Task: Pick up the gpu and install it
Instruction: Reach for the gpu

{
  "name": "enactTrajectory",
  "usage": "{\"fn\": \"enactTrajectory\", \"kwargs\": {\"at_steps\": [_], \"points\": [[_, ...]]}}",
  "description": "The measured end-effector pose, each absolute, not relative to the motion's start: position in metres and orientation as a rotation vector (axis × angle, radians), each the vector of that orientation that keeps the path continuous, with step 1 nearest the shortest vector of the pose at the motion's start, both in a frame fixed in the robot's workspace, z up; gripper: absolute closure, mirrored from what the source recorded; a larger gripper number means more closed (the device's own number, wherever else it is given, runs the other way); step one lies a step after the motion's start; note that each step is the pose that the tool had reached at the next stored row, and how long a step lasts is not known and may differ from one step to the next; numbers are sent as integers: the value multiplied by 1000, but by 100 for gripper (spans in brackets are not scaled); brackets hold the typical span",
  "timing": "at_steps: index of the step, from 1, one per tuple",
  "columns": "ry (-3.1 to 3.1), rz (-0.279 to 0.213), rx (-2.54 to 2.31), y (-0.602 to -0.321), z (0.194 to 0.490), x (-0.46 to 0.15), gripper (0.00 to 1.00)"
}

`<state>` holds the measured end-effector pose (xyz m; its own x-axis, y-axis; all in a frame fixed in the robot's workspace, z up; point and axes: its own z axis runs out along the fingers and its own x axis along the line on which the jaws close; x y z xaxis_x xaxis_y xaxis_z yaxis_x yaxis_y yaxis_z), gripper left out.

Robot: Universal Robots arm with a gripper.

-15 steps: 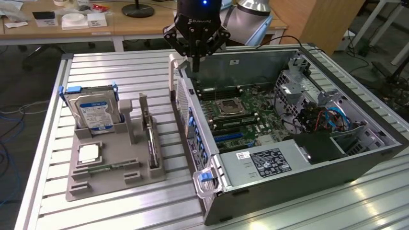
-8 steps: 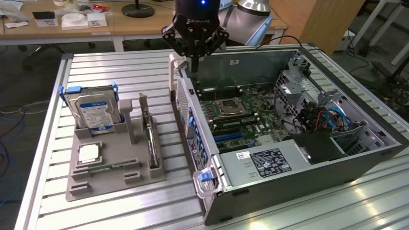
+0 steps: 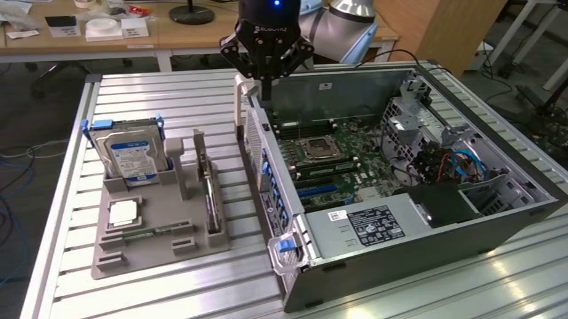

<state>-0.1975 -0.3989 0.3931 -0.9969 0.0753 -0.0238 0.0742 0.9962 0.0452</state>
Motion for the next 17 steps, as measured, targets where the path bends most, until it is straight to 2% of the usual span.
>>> {"fn": "enactTrajectory", "kwargs": {"at_steps": [17], "points": [[3113, 69, 117, -399, 393, -222, 89]]}}
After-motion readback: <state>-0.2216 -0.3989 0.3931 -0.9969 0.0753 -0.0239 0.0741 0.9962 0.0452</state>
